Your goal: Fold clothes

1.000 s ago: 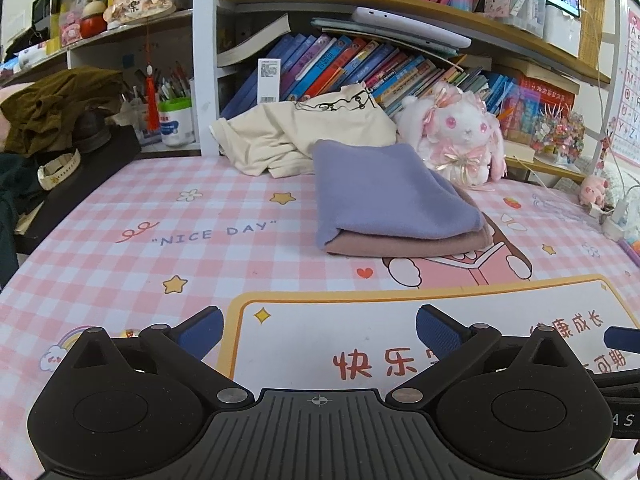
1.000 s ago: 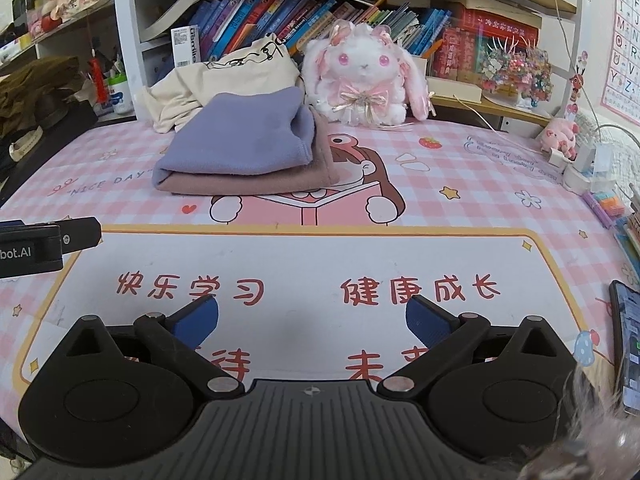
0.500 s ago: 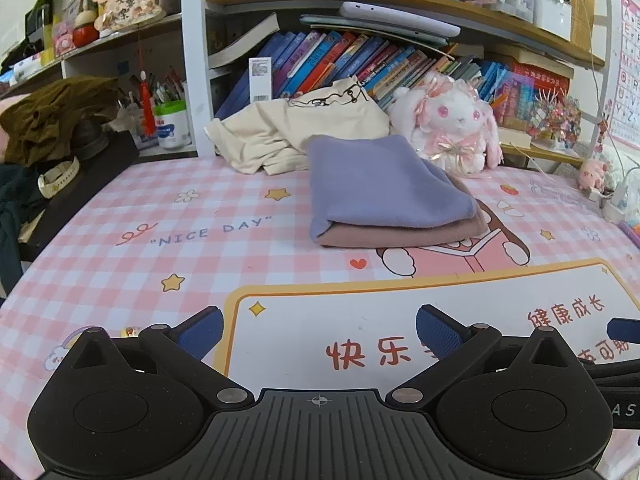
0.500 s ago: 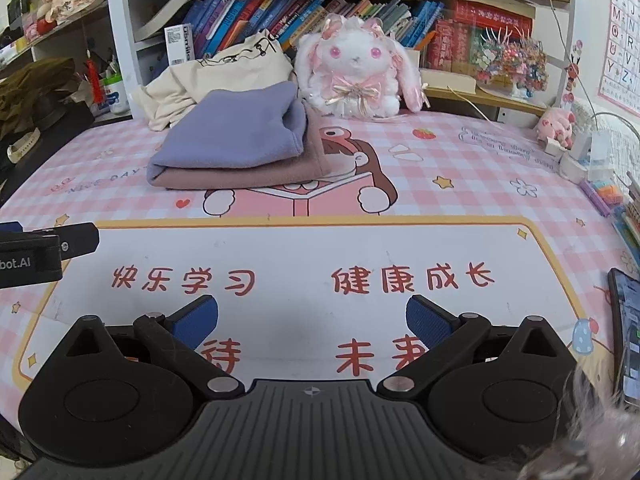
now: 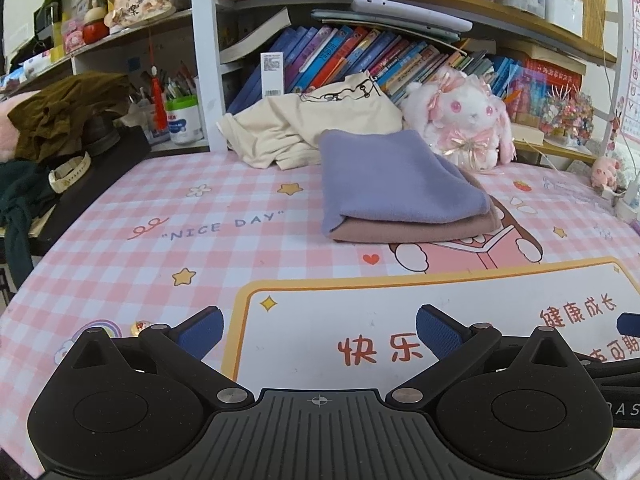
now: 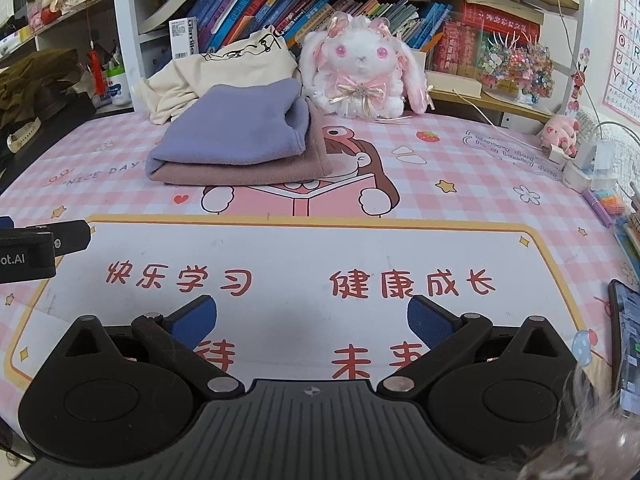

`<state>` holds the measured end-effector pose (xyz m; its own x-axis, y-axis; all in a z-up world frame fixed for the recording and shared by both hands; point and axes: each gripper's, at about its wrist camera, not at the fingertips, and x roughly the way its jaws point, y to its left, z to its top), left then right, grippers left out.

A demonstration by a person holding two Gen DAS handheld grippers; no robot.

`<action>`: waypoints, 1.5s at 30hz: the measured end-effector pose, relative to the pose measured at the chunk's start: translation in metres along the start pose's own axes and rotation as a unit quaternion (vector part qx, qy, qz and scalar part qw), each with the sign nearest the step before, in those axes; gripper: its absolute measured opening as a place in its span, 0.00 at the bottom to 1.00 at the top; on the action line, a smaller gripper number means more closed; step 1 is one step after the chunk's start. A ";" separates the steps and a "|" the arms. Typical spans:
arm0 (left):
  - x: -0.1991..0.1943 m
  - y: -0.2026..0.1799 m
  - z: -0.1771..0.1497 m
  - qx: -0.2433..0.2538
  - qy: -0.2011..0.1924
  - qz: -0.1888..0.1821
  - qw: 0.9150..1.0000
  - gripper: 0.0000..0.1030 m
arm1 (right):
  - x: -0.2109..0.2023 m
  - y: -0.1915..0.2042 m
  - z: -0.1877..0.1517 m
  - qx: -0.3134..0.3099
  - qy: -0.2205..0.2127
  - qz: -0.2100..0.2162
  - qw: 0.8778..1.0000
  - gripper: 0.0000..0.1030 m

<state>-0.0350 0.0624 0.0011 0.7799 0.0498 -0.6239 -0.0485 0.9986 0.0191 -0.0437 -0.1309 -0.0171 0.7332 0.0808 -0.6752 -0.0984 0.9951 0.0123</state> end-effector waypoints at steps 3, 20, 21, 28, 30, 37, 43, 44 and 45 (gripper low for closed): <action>0.000 -0.001 -0.001 0.002 0.002 -0.002 1.000 1.00 | 0.000 -0.001 -0.001 0.002 0.000 -0.001 1.000 1.00; 0.003 -0.005 0.000 0.014 0.010 -0.012 1.000 1.00 | 0.000 -0.006 0.000 0.013 -0.002 -0.007 1.000 1.00; 0.004 -0.004 0.000 0.012 0.010 -0.012 1.000 1.00 | 0.001 -0.006 0.000 0.013 -0.001 -0.008 1.000 1.00; 0.009 -0.004 -0.001 0.010 0.020 -0.017 1.000 1.00 | 0.000 -0.006 0.000 0.011 -0.001 -0.016 1.000 1.00; 0.009 -0.004 -0.001 0.012 0.020 -0.017 1.000 1.00 | 0.000 -0.006 0.000 0.012 0.000 -0.017 1.000 1.00; 0.010 -0.005 -0.001 0.017 0.021 -0.019 0.999 1.00 | 0.001 -0.004 0.000 0.007 -0.001 -0.016 1.000 1.00; 0.011 -0.004 -0.001 0.014 0.021 -0.019 0.999 1.00 | 0.001 -0.002 0.001 0.004 -0.001 -0.015 1.000 1.00; 0.012 -0.003 -0.001 0.013 0.023 -0.019 0.999 1.00 | 0.001 -0.002 0.001 0.004 -0.001 -0.015 1.000 1.00; 0.012 -0.003 -0.001 0.011 0.025 -0.019 0.999 1.00 | 0.001 -0.001 0.002 0.003 -0.001 -0.015 1.000 1.00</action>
<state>-0.0261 0.0603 -0.0076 0.7492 0.0114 -0.6623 -0.0056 0.9999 0.0108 -0.0417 -0.1321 -0.0168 0.7369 0.0514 -0.6740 -0.0724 0.9974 -0.0031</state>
